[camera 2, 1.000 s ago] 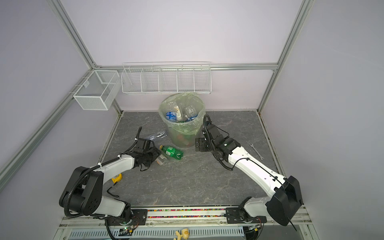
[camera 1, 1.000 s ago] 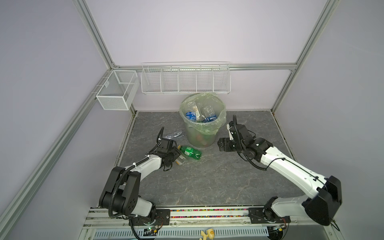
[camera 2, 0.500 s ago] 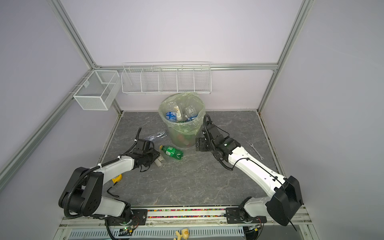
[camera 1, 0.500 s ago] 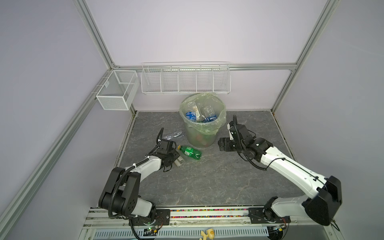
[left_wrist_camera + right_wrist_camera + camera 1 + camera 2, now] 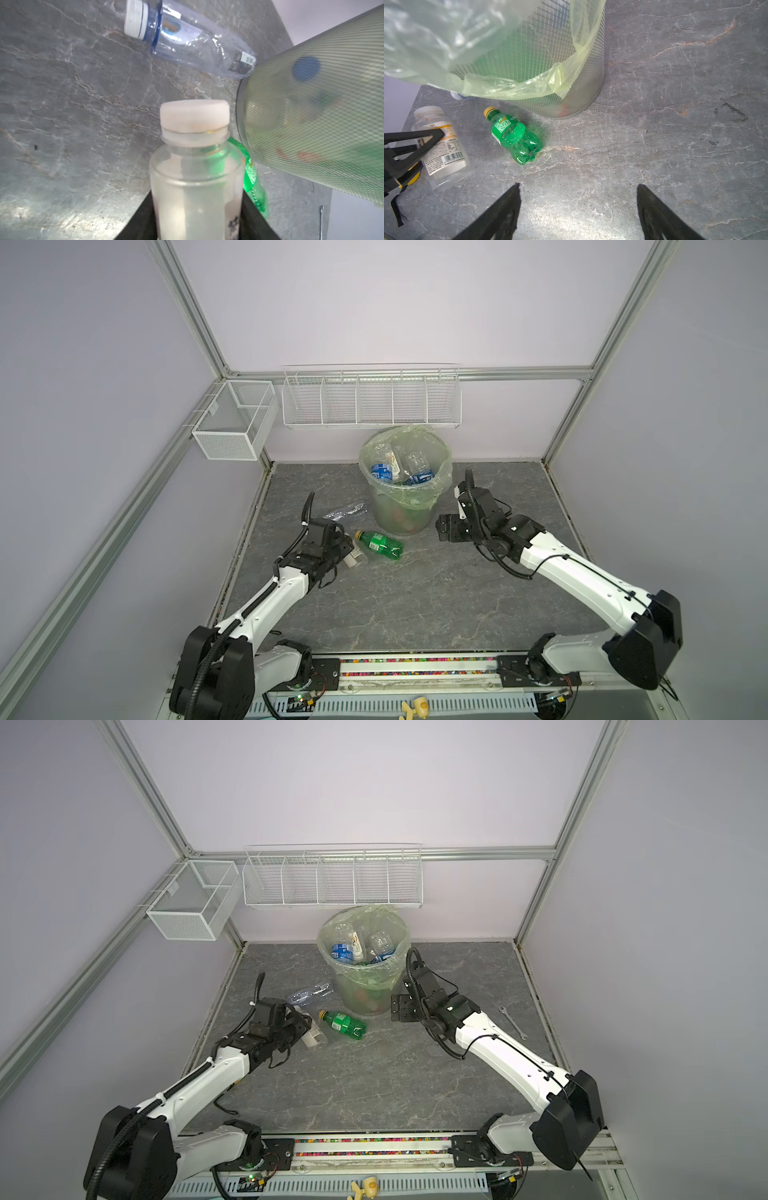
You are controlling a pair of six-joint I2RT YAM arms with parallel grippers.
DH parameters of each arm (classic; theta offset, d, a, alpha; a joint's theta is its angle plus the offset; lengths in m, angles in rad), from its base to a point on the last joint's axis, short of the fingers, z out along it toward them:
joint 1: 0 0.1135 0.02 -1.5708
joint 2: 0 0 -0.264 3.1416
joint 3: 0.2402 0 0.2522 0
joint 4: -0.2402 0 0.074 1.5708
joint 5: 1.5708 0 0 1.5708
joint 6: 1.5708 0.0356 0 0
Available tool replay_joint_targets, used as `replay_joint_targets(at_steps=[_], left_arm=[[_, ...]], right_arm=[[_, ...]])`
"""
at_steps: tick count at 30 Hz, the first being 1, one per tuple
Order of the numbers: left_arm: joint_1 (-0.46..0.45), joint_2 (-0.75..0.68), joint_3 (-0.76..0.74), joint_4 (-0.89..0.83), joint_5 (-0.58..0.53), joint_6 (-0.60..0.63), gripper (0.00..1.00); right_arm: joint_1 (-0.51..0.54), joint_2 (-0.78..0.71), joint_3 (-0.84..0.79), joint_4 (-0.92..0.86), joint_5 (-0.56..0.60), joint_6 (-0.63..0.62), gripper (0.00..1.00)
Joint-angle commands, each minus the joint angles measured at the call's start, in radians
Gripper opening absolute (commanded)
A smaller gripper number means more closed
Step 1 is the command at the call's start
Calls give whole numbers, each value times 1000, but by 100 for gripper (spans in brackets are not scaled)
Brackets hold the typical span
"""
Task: Throw the plastic bottles in the bin
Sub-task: 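Lift the white-capped bottle with the left gripper and carry it over the bin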
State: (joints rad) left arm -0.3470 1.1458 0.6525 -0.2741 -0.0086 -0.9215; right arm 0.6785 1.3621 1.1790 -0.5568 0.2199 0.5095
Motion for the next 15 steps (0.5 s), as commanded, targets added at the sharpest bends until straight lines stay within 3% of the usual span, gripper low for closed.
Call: replay_joint_targets(at_steps=[1, 15], left_arm=[[6, -47, 17, -36, -35, 40, 48], [6, -65, 183, -139, -5, 114, 48]], right_arm=[[-4, 8, 15, -10, 4, 24, 88], [-4, 3, 10, -26, 16, 26, 88]])
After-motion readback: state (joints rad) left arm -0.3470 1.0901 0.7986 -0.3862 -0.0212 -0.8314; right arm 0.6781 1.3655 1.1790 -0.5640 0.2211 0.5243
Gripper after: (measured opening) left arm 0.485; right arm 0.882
